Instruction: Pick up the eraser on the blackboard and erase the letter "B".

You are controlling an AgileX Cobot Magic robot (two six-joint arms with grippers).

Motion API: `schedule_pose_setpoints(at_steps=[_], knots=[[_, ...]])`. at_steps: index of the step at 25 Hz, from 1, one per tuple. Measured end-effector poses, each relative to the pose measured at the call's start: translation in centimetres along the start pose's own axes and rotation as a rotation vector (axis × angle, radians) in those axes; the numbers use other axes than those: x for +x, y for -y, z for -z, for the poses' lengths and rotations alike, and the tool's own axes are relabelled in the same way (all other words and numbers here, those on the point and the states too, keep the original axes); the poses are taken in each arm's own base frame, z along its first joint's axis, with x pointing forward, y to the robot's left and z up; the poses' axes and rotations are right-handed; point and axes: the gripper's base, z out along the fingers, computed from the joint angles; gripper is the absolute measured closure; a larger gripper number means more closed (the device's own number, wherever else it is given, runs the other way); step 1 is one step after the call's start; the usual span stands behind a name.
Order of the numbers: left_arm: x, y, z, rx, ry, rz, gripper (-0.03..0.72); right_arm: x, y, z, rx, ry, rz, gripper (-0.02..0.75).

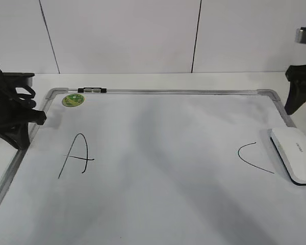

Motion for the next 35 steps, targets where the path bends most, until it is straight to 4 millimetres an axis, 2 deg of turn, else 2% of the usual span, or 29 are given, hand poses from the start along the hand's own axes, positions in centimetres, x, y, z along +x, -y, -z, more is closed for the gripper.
schedule_pose_setpoints(at_steps=[4, 9, 14, 17, 22, 27, 30, 35], knots=[[-0.4, 0.0, 0.2, -0.007, -0.001, -0.019, 0.540, 1.0, -0.4, 3.0, -0.001, 0.077, -0.006, 0.167], [-1.9, 0.1, 2.1, -0.004, 0.018, -0.027, 0.509, 3.2, -0.9, 6.9, -0.002, 0.178, -0.009, 0.169], [-2.1, 0.3, 4.1, -0.002, -0.051, -0.032, 0.505, 6.9, -1.3, 10.0, -0.003, 0.260, -0.005, 0.169], [-1.9, 0.3, 4.3, -0.002, -0.087, -0.034, 0.505, 9.6, -1.5, 11.2, -0.005, 0.294, -0.001, 0.170], [-1.8, 0.3, 4.6, -0.002, -0.088, -0.034, 0.505, 13.5, -1.7, 11.9, -0.013, 0.329, 0.001, 0.171], [-0.6, 0.7, 8.3, 0.025, -0.006, -0.029, 0.505, 17.9, -2.0, 11.6, -0.049, 0.349, -0.003, 0.174], [1.5, 0.8, 11.2, 0.030, 0.045, -0.032, 0.505, 20.9, -2.2, 11.1, -0.070, 0.368, -0.002, 0.174], [5.9, 0.8, 14.4, 0.034, 0.094, -0.035, 0.503, 25.2, -2.3, 10.6, -0.080, 0.443, 0.009, 0.192]])
